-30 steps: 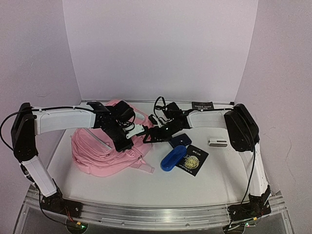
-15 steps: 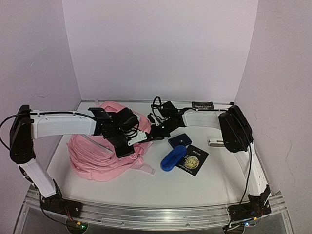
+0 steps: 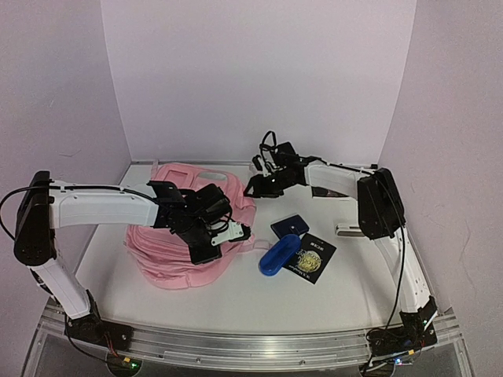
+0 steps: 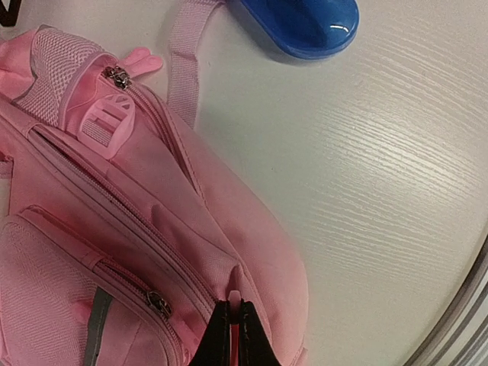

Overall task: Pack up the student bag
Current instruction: Unzip the student bag at the center of the board.

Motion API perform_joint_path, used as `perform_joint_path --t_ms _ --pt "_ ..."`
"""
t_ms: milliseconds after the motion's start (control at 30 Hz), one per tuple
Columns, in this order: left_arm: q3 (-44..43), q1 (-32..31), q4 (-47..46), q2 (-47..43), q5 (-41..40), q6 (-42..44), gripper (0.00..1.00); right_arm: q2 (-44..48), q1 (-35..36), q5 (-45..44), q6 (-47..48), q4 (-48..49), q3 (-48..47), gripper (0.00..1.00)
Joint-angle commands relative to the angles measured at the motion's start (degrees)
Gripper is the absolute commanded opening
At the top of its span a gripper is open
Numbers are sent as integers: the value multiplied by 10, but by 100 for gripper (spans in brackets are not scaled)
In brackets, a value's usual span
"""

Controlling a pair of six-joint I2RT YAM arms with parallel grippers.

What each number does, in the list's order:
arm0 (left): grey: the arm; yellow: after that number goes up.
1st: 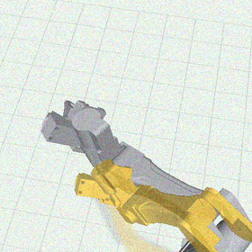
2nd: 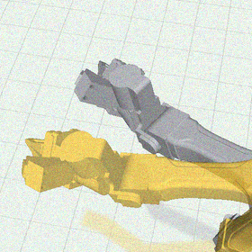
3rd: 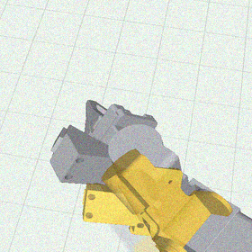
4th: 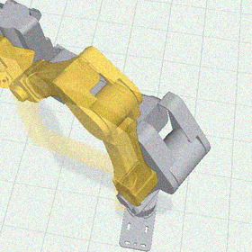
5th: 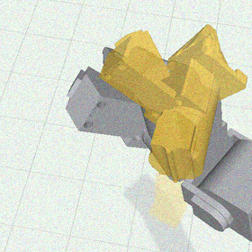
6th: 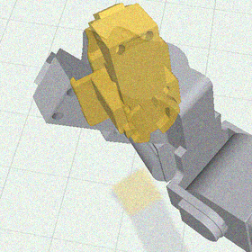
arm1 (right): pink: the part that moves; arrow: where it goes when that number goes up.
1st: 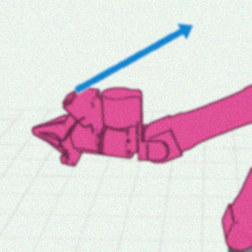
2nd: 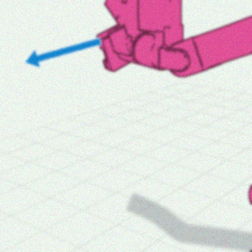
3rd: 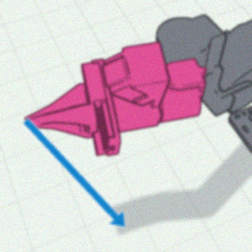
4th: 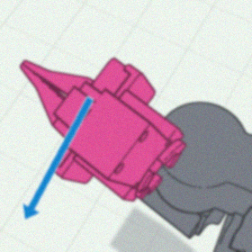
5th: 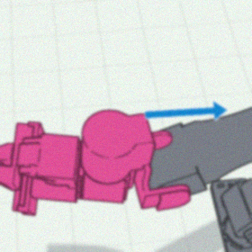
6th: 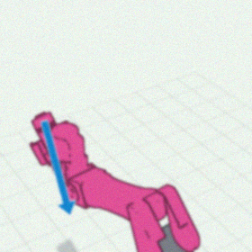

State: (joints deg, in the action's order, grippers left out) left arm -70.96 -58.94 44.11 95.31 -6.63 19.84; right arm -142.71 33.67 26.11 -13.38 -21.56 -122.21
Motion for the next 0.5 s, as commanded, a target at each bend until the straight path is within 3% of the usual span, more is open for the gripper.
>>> perform_joint_path --t_ms 0,233,467 --pt "-8 4 -12 -16 -28 -13 0 106 0 75 -37 34 60 70" --pt "-19 7 -28 -3 -37 -2 0 183 62 142 -54 35 206 78" --pt "-12 6 -28 -13 -23 -5 0 136 130 165 -70 37 196 79"
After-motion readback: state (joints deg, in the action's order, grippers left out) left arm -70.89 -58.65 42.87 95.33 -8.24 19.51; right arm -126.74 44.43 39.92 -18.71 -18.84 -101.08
